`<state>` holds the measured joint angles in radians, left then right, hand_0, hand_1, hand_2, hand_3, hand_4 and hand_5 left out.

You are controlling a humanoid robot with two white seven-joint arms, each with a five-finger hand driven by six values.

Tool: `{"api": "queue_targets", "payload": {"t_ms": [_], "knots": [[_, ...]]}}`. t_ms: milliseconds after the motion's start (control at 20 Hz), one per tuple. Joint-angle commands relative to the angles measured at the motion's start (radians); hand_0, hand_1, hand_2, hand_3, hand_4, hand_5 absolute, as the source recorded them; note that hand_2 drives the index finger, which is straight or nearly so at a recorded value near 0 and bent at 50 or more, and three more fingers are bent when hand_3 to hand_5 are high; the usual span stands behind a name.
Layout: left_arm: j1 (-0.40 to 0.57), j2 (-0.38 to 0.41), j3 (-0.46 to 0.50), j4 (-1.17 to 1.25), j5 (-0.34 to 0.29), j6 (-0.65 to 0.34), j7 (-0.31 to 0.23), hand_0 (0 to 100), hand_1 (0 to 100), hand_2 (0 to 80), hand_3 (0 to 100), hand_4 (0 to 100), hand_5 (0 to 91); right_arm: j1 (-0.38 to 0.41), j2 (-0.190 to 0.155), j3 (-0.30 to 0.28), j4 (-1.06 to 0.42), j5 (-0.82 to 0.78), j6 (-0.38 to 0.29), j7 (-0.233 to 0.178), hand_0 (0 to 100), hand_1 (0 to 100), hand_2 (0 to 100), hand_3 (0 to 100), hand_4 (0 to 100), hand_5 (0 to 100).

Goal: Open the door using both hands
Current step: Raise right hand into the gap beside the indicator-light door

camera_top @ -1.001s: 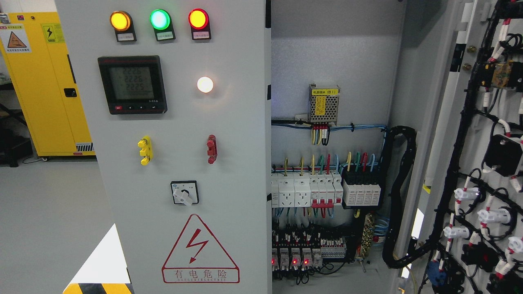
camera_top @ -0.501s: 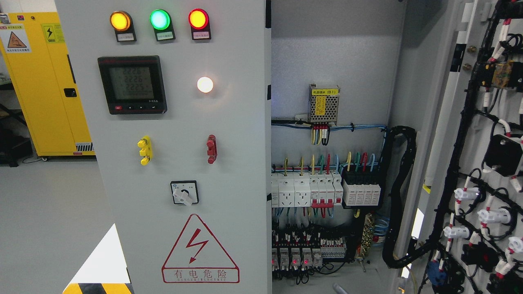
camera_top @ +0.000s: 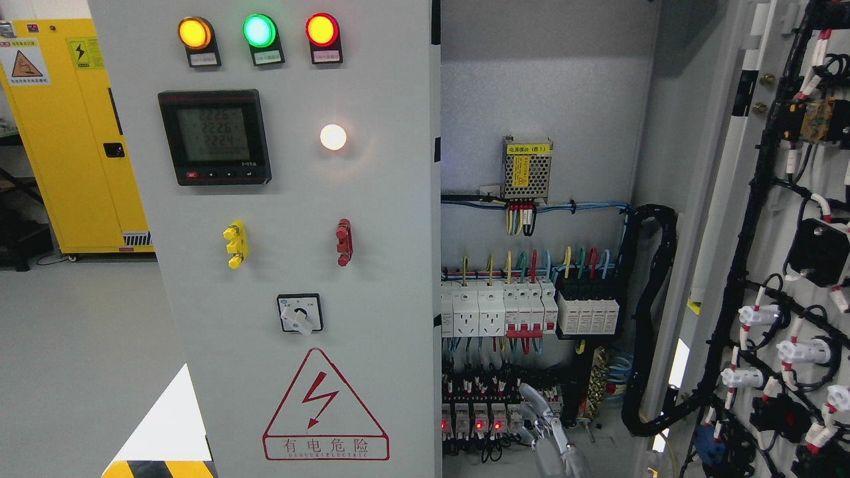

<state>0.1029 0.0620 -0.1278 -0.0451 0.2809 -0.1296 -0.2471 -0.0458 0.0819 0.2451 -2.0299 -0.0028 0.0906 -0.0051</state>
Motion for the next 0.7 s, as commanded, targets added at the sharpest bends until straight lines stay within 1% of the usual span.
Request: {"api": "queue_targets", "payload": {"t_ms": [0, 200, 250, 350, 451, 651], "knots": [[0.0, 0.001, 0.001, 0.001, 0.0, 0.001, 0.0, 26, 2, 0.0, 0, 0, 0.0, -0.135, 0.042, -0.017, 0.06, -0.014, 0.011, 0.001, 21, 7, 0, 0, 0, 0], [0.0, 0.001, 0.001, 0.001, 0.0, 0.001, 0.0, 26, 2, 0.0, 0, 0, 0.0, -0.23, 0.042, -0.018, 0.144, -0.019, 0.011, 0.002, 21, 7, 0, 0, 0, 0], [0.0, 0.001, 0.001, 0.001, 0.001, 0.001, 0.0, 26, 2, 0.0, 0, 0, 0.0, -0.249, 0.042, -0.027, 0.166, -0.019, 0.011, 0.002, 21, 7, 0, 0, 0, 0], [0.0, 0.001, 0.001, 0.001, 0.001, 0.001, 0.0, 26, 2, 0.0, 0, 0, 0.0, -0.275, 0.042, -0.055, 0.201, -0.022, 0.011, 0.001, 21, 6, 0, 0, 0, 0], [0.0, 0.001, 0.001, 0.001, 0.0, 0.001, 0.0, 26, 2, 0.0, 0, 0, 0.0, -0.295, 0.042, -0.056, 0.229, -0.023, 0.011, 0.002, 21, 6, 0, 0, 0, 0], [0.0, 0.001, 0.001, 0.001, 0.001, 0.001, 0.0, 26, 2, 0.0, 0, 0, 0.0, -0.365, 0.042, -0.058, 0.327, -0.026, 0.011, 0.004, 21, 7, 0, 0, 0, 0]]}}
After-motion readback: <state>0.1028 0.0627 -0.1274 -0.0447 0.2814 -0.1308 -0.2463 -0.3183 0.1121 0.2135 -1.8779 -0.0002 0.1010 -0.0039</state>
